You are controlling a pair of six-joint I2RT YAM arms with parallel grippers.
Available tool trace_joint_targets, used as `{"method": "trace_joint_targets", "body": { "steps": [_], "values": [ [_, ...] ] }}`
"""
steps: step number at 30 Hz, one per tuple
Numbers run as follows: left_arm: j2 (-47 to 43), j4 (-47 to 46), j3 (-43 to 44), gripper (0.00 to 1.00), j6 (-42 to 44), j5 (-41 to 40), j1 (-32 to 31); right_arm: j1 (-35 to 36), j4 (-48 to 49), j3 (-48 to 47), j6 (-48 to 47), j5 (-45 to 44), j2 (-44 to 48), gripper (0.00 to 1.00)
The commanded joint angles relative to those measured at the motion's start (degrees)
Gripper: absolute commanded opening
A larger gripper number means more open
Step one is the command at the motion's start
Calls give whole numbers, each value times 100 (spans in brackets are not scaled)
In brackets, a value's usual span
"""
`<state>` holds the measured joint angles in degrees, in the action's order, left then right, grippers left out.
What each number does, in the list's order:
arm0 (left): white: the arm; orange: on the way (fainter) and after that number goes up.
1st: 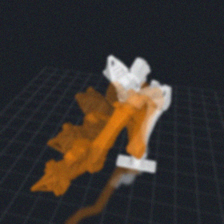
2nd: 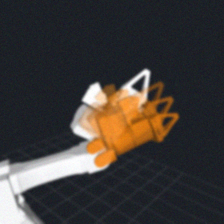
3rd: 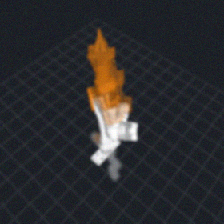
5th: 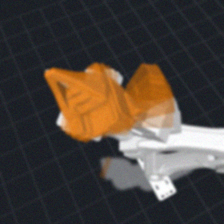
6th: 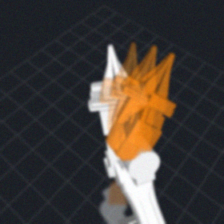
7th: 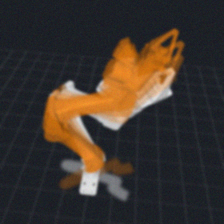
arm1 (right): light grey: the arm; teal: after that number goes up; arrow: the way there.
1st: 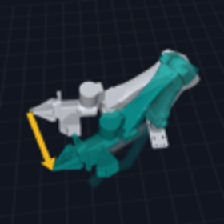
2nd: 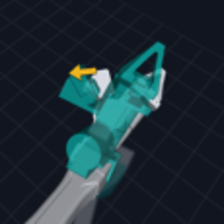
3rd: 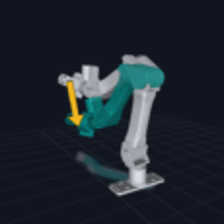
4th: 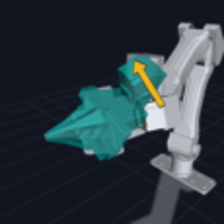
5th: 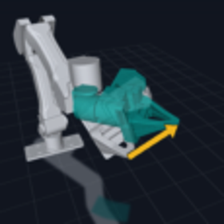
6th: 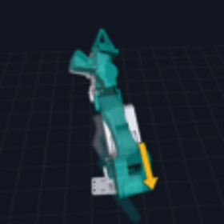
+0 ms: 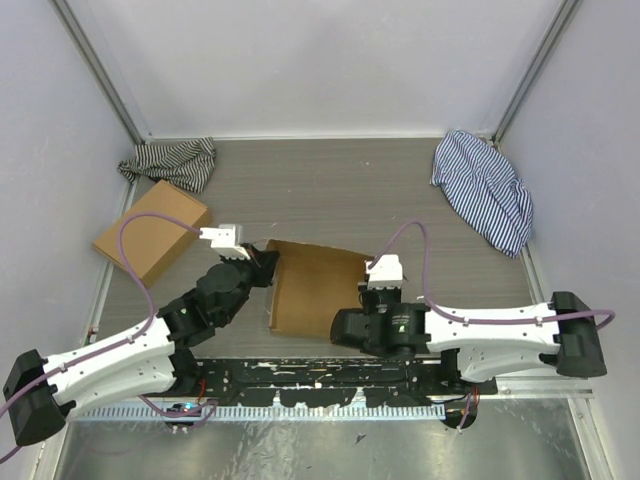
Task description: Fold the paper box
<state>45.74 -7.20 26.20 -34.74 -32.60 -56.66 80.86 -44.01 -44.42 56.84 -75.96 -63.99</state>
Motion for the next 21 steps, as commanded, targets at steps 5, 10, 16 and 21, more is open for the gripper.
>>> {"method": "trace_joint_targets", "body": {
  "steps": [5, 10, 16, 21],
  "values": [
    [474, 829, 96, 10, -863, 645, -636, 1065, -3167, -985, 4193, 57, -1033, 30],
    [70, 1081, -48, 8, -1062, 290, -761, 1318, -3941, -1095, 5110, 84, -1194, 30],
    [-409, 1431, 294, 8, -735, -35, -763, 1325, -3940, -1041, 5057, 84, -762, 29],
    [-221, 1645, 832, 9, -259, -116, -765, 1321, -3940, -1116, 4866, 58, -579, 30]
  ]
}}
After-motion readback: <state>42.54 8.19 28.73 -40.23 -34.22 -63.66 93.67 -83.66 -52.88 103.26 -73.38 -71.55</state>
